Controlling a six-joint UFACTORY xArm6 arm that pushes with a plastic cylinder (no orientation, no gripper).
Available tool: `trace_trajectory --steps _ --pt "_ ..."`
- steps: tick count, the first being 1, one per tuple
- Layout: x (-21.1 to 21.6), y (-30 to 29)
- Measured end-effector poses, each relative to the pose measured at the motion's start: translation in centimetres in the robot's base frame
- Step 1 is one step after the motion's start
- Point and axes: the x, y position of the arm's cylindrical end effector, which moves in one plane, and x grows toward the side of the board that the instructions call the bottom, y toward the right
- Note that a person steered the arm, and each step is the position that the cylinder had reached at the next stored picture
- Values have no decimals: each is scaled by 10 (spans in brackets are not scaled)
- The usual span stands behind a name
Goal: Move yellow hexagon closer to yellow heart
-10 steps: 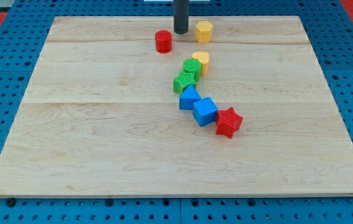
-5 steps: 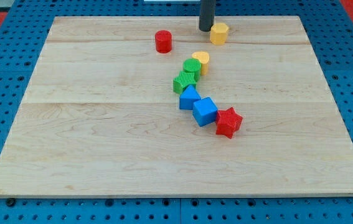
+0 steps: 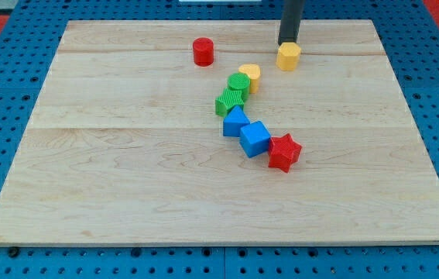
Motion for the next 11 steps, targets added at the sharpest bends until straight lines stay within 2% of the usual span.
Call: trace_trajectory --steps 3,7,11 --pt "26 33" --pt "55 16" --pt "34 -7"
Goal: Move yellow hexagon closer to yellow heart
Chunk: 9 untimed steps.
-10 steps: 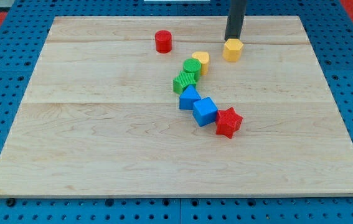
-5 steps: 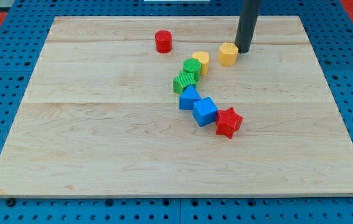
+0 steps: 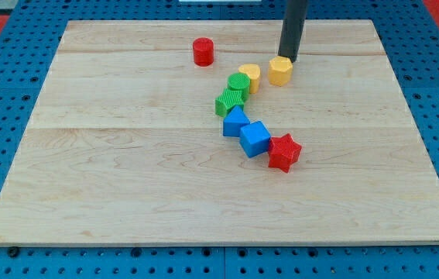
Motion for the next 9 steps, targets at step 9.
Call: trace_trajectory --steps 9 --pt "63 2"
